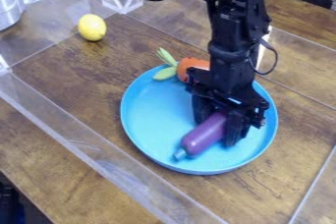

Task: Remove the purple eggplant from inside the blue tray and put it on the table

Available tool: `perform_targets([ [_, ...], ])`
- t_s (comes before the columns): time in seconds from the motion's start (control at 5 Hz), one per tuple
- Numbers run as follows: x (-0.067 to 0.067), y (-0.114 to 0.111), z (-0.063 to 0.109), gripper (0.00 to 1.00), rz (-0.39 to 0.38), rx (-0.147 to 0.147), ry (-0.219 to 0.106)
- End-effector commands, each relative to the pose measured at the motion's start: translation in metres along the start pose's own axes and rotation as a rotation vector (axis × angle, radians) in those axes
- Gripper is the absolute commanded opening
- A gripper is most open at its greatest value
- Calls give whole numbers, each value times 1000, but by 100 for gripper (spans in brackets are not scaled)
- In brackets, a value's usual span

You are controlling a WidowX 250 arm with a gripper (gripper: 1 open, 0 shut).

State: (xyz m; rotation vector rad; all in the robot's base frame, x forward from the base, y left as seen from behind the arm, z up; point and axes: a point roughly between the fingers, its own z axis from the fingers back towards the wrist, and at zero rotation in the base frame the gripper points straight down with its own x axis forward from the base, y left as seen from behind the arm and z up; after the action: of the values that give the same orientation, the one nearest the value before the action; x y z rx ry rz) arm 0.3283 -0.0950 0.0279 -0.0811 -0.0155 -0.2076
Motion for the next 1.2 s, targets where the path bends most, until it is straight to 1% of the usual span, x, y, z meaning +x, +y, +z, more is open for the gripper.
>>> perform_targets([
  [0.0,5,3,25,0,-5,11,-49],
  [0.4,5,4,44,0,-20,30,-59],
  [0.6,6,9,67,0,-16,52,-82],
  [0.8,6,37,104,0,41,94,-125],
  [1.0,-1,78,131,0,118,130,-148],
])
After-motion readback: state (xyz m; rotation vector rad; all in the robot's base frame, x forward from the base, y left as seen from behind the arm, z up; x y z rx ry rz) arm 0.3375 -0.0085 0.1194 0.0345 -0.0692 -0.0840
